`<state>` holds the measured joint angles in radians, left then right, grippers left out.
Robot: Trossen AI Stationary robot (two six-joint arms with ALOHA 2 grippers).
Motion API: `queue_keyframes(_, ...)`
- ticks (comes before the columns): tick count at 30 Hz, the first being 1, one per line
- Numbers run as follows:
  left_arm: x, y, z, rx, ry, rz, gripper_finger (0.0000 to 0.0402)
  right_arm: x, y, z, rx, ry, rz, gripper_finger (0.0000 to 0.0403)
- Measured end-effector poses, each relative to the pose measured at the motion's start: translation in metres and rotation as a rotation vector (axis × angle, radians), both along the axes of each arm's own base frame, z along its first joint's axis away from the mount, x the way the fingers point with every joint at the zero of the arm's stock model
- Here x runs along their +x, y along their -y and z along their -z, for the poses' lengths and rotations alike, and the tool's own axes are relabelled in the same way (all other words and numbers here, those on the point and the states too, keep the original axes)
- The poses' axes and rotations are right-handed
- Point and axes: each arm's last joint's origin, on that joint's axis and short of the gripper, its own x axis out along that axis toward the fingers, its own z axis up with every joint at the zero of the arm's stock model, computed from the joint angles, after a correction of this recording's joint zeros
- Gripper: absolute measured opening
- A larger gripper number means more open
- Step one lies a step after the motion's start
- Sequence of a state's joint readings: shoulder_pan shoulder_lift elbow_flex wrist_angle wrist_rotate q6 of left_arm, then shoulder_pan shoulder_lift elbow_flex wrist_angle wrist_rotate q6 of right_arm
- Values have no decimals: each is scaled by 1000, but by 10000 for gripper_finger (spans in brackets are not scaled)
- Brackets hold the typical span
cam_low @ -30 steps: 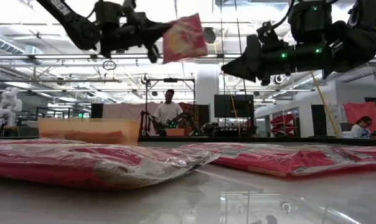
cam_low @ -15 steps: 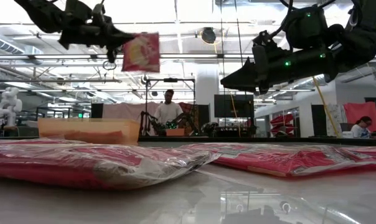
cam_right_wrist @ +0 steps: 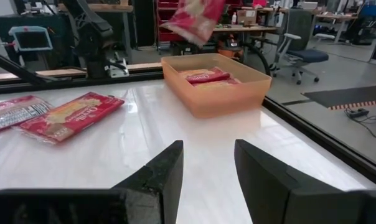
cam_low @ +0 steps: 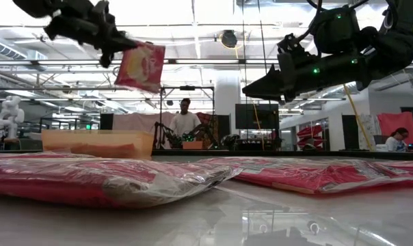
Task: Sort popcorn bags into baskets
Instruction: Put the red popcorn bag into the orange bin
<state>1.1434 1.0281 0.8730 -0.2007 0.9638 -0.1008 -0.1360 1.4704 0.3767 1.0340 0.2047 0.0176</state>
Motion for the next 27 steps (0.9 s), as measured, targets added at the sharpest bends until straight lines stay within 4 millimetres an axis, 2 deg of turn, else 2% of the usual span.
queue_keyframes(6,6,51,-5,18,-151,-66,3,0,0,0,-44,-16,-4,139)
queue_keyframes(11,-4,86,-10,12,-197,-69,3,0,0,0,-60,-21,-6,139)
queue_keyframes(15,-15,106,-13,42,-237,-164,3,0,0,0,-60,-21,-6,139)
queue_keyframes(20,-21,110,-7,87,-307,-324,3,0,0,0,-60,-21,-7,139)
queue_keyframes(27,-16,88,18,131,-398,-478,3,0,0,0,-48,-17,-7,139)
